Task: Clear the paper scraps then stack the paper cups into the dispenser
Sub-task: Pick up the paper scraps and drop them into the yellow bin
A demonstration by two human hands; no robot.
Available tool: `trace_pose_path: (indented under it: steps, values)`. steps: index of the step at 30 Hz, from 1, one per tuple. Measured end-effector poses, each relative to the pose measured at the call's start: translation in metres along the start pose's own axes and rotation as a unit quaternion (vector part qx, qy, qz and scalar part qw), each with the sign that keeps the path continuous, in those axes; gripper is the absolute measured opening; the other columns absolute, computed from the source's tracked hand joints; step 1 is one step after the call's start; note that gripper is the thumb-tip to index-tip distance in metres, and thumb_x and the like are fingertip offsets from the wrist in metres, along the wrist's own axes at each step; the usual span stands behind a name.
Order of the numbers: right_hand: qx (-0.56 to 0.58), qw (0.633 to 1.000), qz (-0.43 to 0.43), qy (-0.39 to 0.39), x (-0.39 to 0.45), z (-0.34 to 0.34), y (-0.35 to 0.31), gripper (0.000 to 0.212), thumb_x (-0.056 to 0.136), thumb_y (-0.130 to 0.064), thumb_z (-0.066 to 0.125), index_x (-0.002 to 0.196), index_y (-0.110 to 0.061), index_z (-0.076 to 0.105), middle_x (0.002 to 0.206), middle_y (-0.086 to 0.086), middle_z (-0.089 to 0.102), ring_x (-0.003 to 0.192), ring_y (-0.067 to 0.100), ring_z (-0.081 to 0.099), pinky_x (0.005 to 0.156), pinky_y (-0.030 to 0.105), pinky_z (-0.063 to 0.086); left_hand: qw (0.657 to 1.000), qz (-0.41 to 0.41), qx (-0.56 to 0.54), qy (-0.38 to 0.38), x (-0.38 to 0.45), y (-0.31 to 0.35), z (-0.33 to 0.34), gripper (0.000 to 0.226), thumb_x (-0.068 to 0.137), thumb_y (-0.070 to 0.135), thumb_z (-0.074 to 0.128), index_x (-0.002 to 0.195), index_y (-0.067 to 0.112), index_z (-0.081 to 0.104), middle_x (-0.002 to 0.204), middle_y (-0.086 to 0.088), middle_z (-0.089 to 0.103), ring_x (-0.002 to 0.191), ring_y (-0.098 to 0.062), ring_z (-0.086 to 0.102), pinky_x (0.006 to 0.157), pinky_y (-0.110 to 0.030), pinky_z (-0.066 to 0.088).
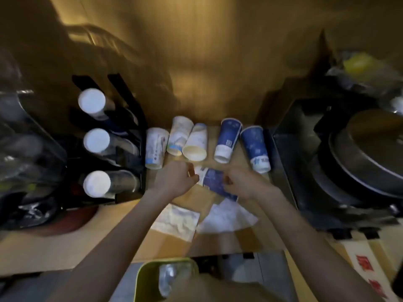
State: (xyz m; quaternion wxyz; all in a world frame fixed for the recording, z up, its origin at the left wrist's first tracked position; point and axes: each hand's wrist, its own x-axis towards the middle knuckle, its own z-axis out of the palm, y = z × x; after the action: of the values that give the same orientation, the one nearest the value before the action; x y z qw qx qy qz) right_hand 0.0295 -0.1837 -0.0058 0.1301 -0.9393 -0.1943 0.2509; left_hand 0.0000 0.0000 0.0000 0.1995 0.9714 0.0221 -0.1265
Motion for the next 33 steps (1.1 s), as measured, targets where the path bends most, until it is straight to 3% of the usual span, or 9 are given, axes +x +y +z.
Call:
trace_pose_path:
  steps: [4, 8, 12, 16, 19, 22, 26, 29, 33]
  values:
    - [-0.020, 0.999, 0.013, -0.027, -0.007, 0.059, 0.013, 0.024, 0.091, -0.020, 0.045, 0.105, -0.005, 0.058, 0.113, 0.018, 0.063, 0.103, 0.032, 0.058, 0.081, 0.037, 0.046, 0.996, -0.030, -0.081, -0.020, -0.013, -0.016, 0.049, 0.016, 0.081, 0.018, 0.055, 0.085, 0.007, 0.065, 0.092, -0.019, 0.070, 0.090, -0.035, 0.063, 0.074, -0.040, 0.051]
    - [-0.070, 0.997, 0.011, 0.004, -0.008, 0.111, 0.022, 0.027, 0.092, -0.015, 0.037, 0.113, -0.005, 0.050, 0.121, 0.017, 0.056, 0.107, 0.033, 0.054, 0.084, 0.039, 0.046, 0.992, -0.043, -0.116, 0.026, -0.030, -0.032, 0.099, 0.026, 0.084, 0.005, 0.053, 0.109, 0.001, 0.059, 0.112, -0.023, 0.061, 0.102, -0.039, 0.059, 0.089, -0.043, 0.048]
    - [-0.055, 0.997, 0.031, 0.041, -0.009, 0.147, 0.028, 0.034, 0.090, -0.026, 0.040, 0.117, -0.008, 0.051, 0.125, 0.019, 0.052, 0.113, 0.035, 0.048, 0.090, 0.044, 0.045, 0.996, -0.082, -0.038, -0.006, -0.046, -0.048, 0.137, 0.050, 0.092, 0.019, 0.045, 0.139, 0.012, 0.030, 0.153, -0.014, 0.022, 0.141, -0.029, 0.021, 0.114, -0.039, 0.024]
    - [-0.074, 0.992, 0.023, 0.096, -0.006, 0.170, 0.036, 0.026, 0.077, -0.024, 0.062, 0.099, -0.011, 0.059, 0.102, 0.018, 0.063, 0.092, 0.034, 0.061, 0.074, 0.043, 0.054, 0.992, -0.103, 0.032, -0.062, -0.063, -0.068, 0.162, 0.054, 0.096, 0.031, 0.033, 0.145, 0.027, 0.009, 0.158, -0.002, -0.006, 0.146, -0.023, -0.005, 0.118, -0.044, 0.006]
    - [-0.072, 0.991, 0.018, 0.114, -0.009, 0.182, 0.040, 0.029, 0.077, -0.024, 0.054, 0.105, -0.017, 0.056, 0.109, 0.013, 0.064, 0.100, 0.030, 0.061, 0.085, 0.039, 0.052, 0.992, -0.123, -0.023, 0.001, -0.083, -0.078, 0.170, 0.047, 0.093, 0.023, 0.044, 0.139, 0.021, 0.036, 0.154, -0.012, 0.024, 0.142, -0.031, 0.021, 0.111, -0.047, 0.029]
    - [-0.059, 0.984, 0.002, 0.169, -0.015, 0.187, 0.036, 0.023, 0.078, -0.017, 0.054, 0.100, -0.017, 0.061, 0.101, 0.011, 0.068, 0.094, 0.027, 0.065, 0.081, 0.035, 0.054, 0.985, -0.165, -0.025, 0.045, -0.102, -0.086, 0.175, 0.037, 0.078, 0.016, 0.057, 0.115, 0.011, 0.061, 0.123, -0.024, 0.061, 0.112, -0.043, 0.057, 0.077, -0.048, 0.055]
    - [0.001, 0.982, -0.027, 0.185, -0.019, 0.199, 0.023, 0.035, 0.063, 0.002, 0.072, 0.094, -0.014, 0.064, 0.090, 0.010, 0.067, 0.088, 0.027, 0.061, 0.076, 0.035, 0.055, 0.980, -0.187, -0.013, 0.063, -0.128, -0.085, 0.172, 0.031, 0.060, -0.003, 0.072, 0.089, 0.008, 0.070, 0.086, -0.018, 0.070, 0.073, -0.040, 0.064, 0.046, -0.033, 0.053]
    - [0.023, 0.980, -0.054, 0.190, -0.026, 0.212, 0.012, 0.034, 0.063, 0.007, 0.069, 0.091, -0.012, 0.064, 0.089, 0.010, 0.066, 0.091, 0.019, 0.045, 0.073, 0.033, 0.052, 0.975, -0.204, -0.052, 0.064, -0.148, -0.088, 0.173, 0.028, 0.057, -0.010, 0.068, 0.079, 0.006, 0.073, 0.078, -0.018, 0.070, 0.068, -0.039, 0.064, 0.050, -0.032, 0.053]
    - [0.046, 0.987, -0.092, 0.126, -0.036, 0.225, -0.013, 0.025, 0.072, -0.002, 0.052, 0.091, -0.007, 0.067, 0.092, 0.014, 0.066, 0.091, 0.030, 0.060, 0.075, 0.031, 0.042, 0.942, -0.282, -0.167, 0.075, -0.181, -0.090, 0.176, 0.026, 0.077, 0.002, 0.051, 0.095, 0.002, 0.071, 0.087, -0.026, 0.069, 0.080, -0.041, 0.064, 0.063, -0.030, 0.041]
